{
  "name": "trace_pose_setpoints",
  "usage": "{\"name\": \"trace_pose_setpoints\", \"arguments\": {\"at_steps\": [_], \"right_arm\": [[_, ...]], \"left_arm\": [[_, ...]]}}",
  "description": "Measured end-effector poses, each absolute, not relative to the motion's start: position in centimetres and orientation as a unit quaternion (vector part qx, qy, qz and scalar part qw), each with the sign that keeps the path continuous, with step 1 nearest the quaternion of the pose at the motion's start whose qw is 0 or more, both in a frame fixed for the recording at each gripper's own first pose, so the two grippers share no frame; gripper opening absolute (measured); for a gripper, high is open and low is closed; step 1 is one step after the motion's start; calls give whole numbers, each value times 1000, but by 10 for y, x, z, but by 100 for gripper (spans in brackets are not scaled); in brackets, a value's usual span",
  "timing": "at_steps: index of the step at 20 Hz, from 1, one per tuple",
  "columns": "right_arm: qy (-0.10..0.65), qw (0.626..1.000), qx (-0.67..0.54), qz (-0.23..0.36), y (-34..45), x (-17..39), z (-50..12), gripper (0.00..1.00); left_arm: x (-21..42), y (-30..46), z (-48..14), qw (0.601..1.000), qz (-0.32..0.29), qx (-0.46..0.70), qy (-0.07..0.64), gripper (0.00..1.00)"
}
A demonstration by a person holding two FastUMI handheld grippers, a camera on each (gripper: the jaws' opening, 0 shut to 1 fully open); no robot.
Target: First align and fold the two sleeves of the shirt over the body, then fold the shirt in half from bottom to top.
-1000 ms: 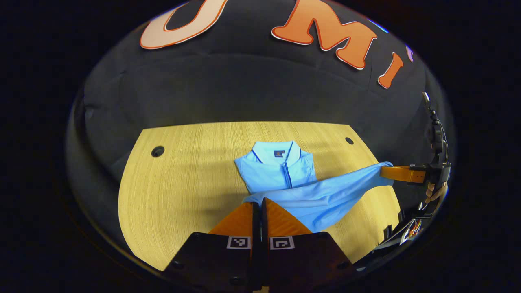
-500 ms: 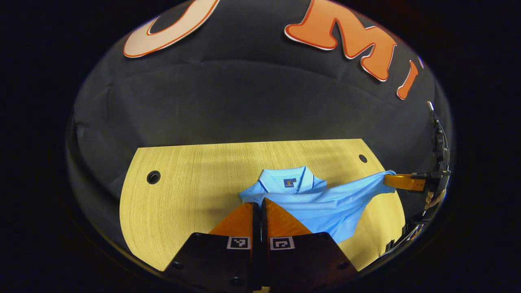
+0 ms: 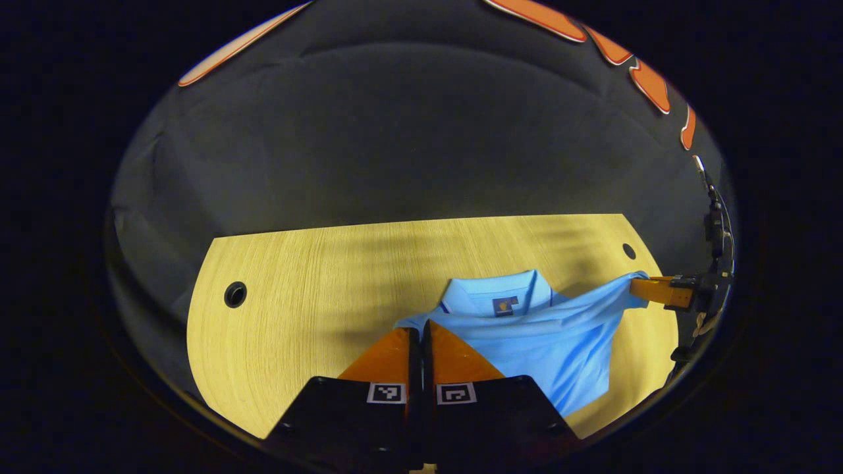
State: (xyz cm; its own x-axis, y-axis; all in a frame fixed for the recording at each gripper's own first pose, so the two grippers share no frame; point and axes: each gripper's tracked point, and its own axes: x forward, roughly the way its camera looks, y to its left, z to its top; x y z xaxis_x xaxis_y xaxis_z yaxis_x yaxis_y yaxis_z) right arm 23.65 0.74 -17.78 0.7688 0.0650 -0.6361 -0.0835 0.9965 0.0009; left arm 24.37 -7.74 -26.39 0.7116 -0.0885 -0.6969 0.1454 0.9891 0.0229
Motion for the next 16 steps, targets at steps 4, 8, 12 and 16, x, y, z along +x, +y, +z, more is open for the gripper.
{"name": "trace_pose_setpoints", "arguments": {"at_steps": [4, 8, 12, 16], "right_arm": [[345, 938, -3, 30, 7, 252, -196, 4], [354, 935, -7, 22, 0, 252, -199, 29], [349, 937, -3, 23, 2, 244, -194, 96], [323, 946, 11, 27, 6, 227, -160, 99]], "left_arm": [[254, -63, -292, 920, -37, 35, 390, 4], [260, -57, -298, 926, -29, 17, 377, 23], [264, -48, -268, 943, -19, 27, 332, 82], [258, -39, -202, 963, -7, 63, 263, 100]]}}
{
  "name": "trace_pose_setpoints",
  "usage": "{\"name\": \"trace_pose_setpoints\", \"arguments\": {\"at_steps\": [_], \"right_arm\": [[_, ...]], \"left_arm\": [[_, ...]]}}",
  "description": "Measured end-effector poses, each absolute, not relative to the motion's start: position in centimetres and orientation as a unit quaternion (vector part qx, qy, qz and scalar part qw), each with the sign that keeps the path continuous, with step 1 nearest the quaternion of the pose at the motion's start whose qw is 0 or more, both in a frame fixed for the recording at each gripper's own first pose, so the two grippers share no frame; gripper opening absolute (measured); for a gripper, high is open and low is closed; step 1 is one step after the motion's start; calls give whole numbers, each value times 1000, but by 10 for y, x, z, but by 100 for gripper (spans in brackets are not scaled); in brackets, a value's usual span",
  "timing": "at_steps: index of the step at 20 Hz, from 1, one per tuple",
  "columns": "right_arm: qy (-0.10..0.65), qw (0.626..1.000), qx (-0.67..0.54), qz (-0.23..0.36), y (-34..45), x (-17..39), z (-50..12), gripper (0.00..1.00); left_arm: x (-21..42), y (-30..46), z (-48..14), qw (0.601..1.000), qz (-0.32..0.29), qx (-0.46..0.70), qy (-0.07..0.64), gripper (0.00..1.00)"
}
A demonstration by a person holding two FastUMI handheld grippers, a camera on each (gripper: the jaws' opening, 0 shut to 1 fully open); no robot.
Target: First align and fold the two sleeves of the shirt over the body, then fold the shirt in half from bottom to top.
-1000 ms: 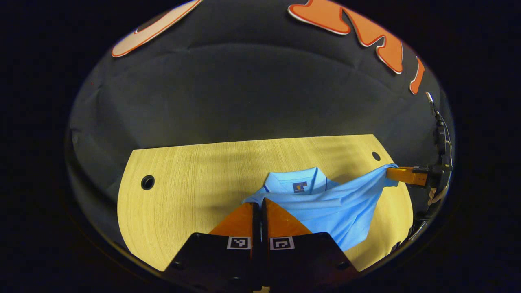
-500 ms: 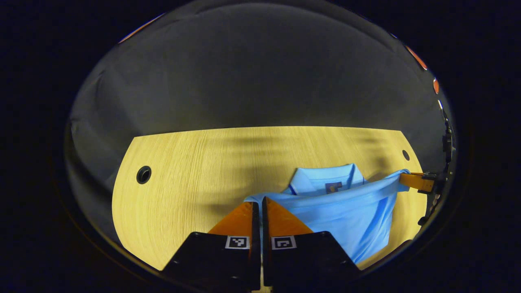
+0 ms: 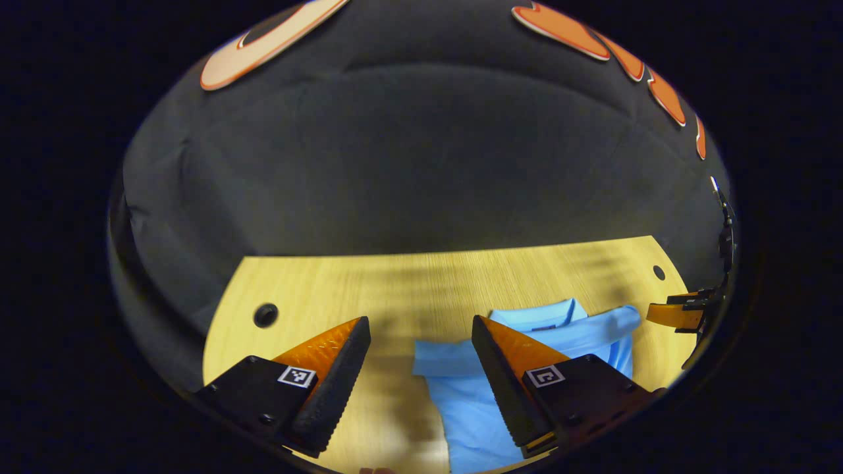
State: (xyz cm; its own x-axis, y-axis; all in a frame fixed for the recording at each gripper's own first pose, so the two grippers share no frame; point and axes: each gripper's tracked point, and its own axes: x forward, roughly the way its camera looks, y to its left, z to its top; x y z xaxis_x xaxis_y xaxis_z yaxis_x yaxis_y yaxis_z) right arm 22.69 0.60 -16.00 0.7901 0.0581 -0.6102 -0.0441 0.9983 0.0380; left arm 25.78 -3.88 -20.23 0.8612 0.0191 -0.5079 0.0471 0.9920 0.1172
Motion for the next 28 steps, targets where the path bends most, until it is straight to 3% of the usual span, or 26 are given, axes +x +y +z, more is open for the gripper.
{"name": "trace_pose_setpoints", "arguments": {"at_steps": [6, 13, 20, 28], "right_arm": [[212, 975, 21, 56, 23, 172, -61, 98], [43, 997, -17, 58, 35, 52, 46, 98], [34, 998, 4, 43, 46, -22, 28, 98], [22, 999, 22, 45, 54, -45, 37, 98]], "left_arm": [[206, -52, -87, 984, -35, 78, 158, 100], [109, -39, 12, 997, -61, 17, 53, 100], [34, 5, 11, 998, -52, 13, 25, 100], [19, 18, 15, 999, -43, 17, 19, 99]]}}
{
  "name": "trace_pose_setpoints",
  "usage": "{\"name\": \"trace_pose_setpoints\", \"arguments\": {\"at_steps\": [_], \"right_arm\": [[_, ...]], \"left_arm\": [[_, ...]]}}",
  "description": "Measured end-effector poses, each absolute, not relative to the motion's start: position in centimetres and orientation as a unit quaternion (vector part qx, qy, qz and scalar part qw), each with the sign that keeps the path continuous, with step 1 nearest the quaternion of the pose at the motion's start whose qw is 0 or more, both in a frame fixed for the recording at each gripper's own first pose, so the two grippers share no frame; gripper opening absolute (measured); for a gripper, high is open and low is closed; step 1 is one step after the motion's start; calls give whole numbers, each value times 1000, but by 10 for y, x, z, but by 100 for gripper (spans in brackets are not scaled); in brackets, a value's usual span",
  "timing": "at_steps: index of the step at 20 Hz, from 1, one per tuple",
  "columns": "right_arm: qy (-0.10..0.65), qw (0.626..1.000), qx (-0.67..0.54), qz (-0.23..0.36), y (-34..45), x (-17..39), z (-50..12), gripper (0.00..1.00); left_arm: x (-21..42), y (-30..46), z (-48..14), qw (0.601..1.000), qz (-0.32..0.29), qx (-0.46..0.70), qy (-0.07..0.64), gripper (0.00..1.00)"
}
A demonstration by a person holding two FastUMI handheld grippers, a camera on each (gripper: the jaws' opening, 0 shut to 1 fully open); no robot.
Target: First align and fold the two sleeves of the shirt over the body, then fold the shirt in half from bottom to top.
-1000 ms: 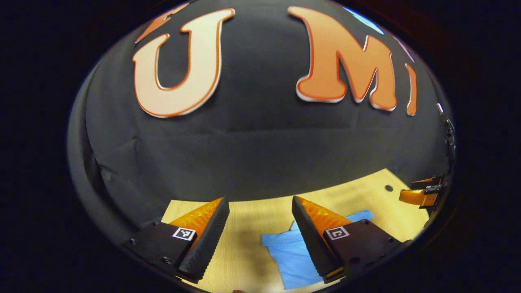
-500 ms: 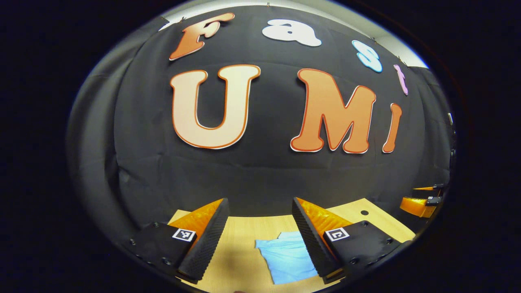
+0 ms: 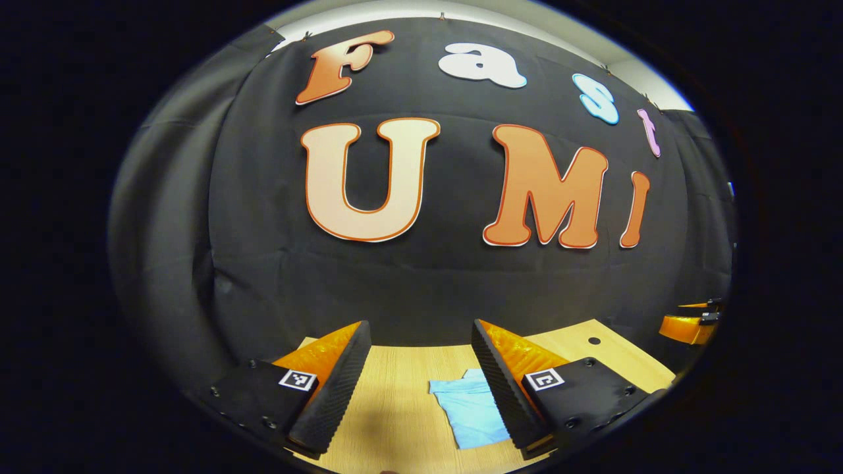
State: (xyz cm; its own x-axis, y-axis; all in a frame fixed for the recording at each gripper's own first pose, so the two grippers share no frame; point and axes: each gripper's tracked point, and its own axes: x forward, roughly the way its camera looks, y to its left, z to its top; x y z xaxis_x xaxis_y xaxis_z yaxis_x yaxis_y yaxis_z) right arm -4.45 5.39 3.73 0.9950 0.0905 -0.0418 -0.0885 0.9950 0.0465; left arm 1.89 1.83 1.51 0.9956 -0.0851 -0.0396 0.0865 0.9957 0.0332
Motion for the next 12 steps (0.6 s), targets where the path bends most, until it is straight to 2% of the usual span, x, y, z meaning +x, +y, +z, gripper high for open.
{"name": "trace_pose_setpoints", "arguments": {"at_steps": [12], "right_arm": [[9, 999, 40, 36, 35, -38, 43, 98]], "left_arm": [[17, 18, 14, 999, -27, 21, 26, 99]]}}
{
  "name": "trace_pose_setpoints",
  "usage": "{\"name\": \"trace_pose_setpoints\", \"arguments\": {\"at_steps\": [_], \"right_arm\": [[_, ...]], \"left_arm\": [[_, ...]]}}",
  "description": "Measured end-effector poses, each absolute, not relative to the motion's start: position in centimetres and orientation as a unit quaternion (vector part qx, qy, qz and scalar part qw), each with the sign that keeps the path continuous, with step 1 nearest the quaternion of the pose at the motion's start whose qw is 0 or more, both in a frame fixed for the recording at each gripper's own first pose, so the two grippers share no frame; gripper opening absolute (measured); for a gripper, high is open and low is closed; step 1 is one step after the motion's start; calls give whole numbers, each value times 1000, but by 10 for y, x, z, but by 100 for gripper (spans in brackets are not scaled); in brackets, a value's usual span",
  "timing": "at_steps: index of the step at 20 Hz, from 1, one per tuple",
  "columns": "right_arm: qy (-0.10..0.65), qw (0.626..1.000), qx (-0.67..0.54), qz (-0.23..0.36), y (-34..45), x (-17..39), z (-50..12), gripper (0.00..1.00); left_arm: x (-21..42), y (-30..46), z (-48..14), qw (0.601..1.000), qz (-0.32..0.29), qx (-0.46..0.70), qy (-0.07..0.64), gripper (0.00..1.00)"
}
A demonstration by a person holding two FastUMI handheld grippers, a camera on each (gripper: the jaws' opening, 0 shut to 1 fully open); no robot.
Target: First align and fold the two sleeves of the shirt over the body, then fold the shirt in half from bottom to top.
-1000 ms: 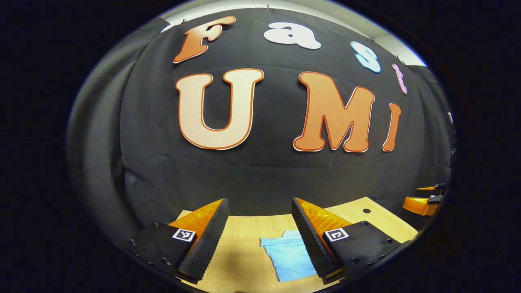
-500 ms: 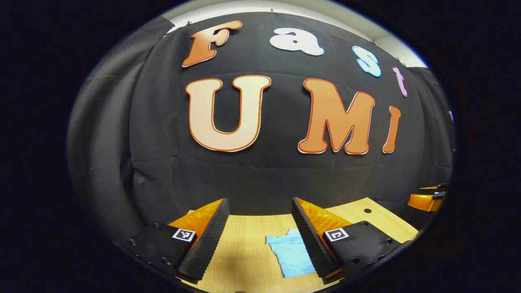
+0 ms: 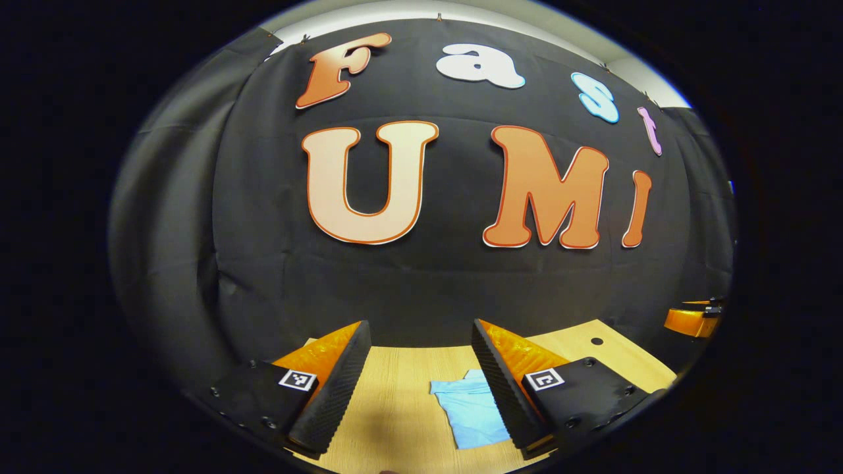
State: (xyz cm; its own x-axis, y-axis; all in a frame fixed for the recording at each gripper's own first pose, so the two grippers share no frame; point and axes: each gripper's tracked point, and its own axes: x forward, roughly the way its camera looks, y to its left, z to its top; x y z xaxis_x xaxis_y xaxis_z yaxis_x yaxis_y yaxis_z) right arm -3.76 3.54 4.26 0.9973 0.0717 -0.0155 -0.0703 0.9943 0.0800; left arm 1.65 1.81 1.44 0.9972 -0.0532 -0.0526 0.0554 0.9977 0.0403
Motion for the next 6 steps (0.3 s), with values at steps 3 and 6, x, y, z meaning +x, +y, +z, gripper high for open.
{"name": "trace_pose_setpoints", "arguments": {"at_steps": [3, 6], "right_arm": [[14, 998, 39, 40, 34, -31, 39, 98], [20, 998, 45, 45, 37, -24, 38, 98]], "left_arm": [[17, 23, 10, 999, -17, 20, 33, 99], [15, 25, 11, 999, -12, 24, 32, 99]]}}
